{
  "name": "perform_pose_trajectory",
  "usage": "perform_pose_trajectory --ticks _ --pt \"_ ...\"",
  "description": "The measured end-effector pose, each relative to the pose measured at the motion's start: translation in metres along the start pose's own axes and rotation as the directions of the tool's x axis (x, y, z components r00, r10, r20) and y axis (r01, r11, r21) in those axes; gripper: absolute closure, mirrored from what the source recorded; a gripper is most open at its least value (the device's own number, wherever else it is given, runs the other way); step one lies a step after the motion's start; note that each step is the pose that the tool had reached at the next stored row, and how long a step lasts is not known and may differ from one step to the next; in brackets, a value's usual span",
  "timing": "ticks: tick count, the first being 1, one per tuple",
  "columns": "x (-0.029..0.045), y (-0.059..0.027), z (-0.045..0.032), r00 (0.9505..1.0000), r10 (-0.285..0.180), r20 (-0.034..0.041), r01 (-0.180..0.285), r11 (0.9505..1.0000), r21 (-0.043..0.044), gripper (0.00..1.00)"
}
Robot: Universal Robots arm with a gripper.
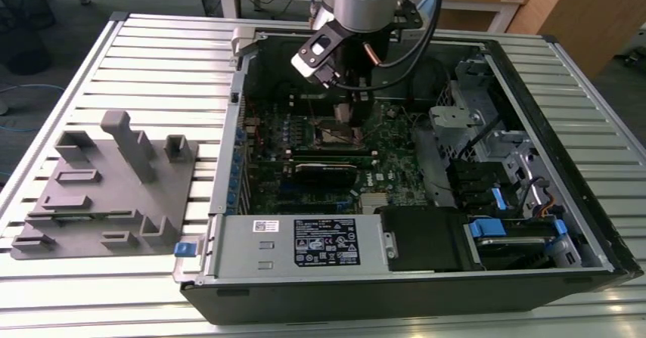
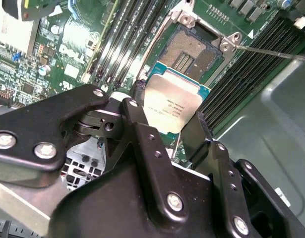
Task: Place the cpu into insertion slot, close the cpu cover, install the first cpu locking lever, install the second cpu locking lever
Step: 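Place the cpu into insertion slot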
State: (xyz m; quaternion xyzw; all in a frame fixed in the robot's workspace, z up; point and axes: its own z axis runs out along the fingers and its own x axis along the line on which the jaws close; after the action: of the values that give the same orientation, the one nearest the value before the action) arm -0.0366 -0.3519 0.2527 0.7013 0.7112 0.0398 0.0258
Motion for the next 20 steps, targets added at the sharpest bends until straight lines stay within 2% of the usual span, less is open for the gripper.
perform_pose_trajectory --ticks 6,12,20 --pt "0.0011 -0.0052 0.0033 1.0000 0.002 0.0002 -0.002 1.0000 0.0000 0.46" --pt "0.0020 -0.0076 0.0077 0.9992 0.040 0.0037 -0.040 0.9992 -0.0009 0.46" --pt "0.0086 -0.0118 0.0170 0.9991 0.042 0.0039 -0.042 0.9991 -0.0009 0.46"
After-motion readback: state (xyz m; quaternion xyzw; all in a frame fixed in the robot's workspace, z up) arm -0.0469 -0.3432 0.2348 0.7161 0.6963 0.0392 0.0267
